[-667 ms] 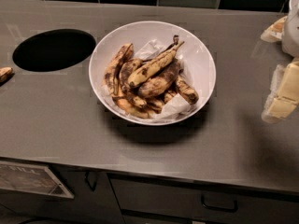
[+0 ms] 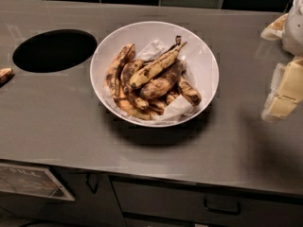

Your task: Pick banana from white bowl

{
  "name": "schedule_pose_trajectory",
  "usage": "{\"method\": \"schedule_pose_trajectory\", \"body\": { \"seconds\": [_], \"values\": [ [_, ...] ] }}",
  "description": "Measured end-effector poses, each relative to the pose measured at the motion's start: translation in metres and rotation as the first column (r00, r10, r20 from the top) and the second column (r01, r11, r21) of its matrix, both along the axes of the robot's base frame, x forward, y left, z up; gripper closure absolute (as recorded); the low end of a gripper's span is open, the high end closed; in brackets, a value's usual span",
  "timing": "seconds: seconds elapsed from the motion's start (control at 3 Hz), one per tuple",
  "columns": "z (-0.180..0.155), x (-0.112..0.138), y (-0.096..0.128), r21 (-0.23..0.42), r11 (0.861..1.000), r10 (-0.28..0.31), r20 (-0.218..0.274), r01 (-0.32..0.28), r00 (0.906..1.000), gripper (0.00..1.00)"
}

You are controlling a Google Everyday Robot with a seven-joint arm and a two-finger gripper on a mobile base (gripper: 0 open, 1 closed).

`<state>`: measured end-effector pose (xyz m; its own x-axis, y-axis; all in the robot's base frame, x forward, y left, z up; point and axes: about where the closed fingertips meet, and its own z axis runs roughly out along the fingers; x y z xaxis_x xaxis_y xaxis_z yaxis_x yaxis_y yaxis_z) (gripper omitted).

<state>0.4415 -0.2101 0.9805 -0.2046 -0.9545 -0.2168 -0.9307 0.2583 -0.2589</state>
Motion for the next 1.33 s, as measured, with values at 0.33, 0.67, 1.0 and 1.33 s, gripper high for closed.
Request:
{"method": "schedule_pose_trajectory", "body": {
  "seconds": [0.33,0.67,1.0,1.33],
  "values": [
    [0.005,0.013,0.035,-0.017,0.995,0.099,0.003,-0.099,0.9951,0.00],
    [0.012,0.025,0.077,-0.022,0.974,0.226,0.014,-0.225,0.9741,0.00],
    [0.012,0.026,0.078,-0.022,0.974,0.226,0.015,-0.226,0.9740,0.00],
    [0.019,0.039,0.094,-0.030,0.965,0.260,0.045,-0.259,0.9645,0.00]
  ]
}}
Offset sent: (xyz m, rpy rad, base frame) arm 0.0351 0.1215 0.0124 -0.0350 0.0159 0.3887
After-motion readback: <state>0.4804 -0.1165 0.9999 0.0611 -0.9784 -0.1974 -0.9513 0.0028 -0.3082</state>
